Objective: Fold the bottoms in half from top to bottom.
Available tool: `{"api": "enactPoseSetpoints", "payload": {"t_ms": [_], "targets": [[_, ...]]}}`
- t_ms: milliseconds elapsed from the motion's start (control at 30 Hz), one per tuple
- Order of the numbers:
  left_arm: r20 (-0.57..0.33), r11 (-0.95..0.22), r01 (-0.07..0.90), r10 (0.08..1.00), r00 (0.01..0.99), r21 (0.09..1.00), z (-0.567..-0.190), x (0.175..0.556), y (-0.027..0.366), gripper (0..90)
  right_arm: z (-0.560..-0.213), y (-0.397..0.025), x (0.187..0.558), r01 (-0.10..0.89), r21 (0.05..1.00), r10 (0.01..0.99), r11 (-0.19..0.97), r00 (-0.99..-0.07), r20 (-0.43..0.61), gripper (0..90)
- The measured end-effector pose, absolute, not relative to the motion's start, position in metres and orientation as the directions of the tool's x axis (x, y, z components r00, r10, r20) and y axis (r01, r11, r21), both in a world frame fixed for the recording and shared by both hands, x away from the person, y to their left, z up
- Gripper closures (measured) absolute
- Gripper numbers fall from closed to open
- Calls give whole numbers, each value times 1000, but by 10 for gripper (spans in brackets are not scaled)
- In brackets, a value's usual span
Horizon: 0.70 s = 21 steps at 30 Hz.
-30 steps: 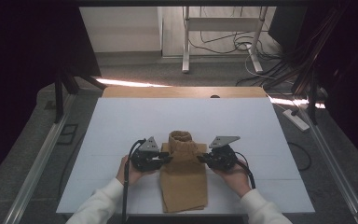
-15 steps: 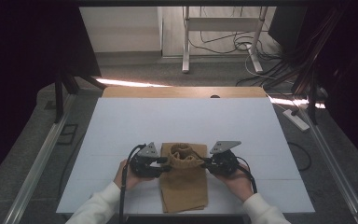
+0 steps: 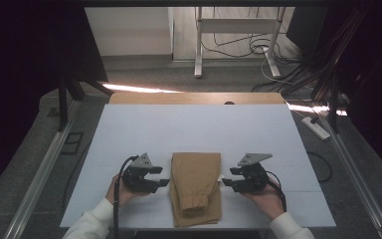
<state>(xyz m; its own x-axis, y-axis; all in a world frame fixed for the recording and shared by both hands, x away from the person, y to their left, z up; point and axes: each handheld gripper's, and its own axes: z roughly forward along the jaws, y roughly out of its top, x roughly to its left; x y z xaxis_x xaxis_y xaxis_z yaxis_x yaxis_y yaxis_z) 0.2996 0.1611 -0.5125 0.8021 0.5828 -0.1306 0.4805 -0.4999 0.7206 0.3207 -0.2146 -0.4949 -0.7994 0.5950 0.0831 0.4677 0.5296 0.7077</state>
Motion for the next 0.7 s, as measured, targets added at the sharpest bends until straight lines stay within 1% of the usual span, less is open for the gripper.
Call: {"api": "enactPoseSetpoints", "payload": {"t_ms": [200,700], "targets": [[-133,-489,484,591,796,725,-510,304,157,404,-498,-211,326,471,697,588,541,-804,88,427],[-150,-445,529,646,748,722,-506,315,156,322,-494,-209,334,470,715,601,518,-794,87,397]]}}
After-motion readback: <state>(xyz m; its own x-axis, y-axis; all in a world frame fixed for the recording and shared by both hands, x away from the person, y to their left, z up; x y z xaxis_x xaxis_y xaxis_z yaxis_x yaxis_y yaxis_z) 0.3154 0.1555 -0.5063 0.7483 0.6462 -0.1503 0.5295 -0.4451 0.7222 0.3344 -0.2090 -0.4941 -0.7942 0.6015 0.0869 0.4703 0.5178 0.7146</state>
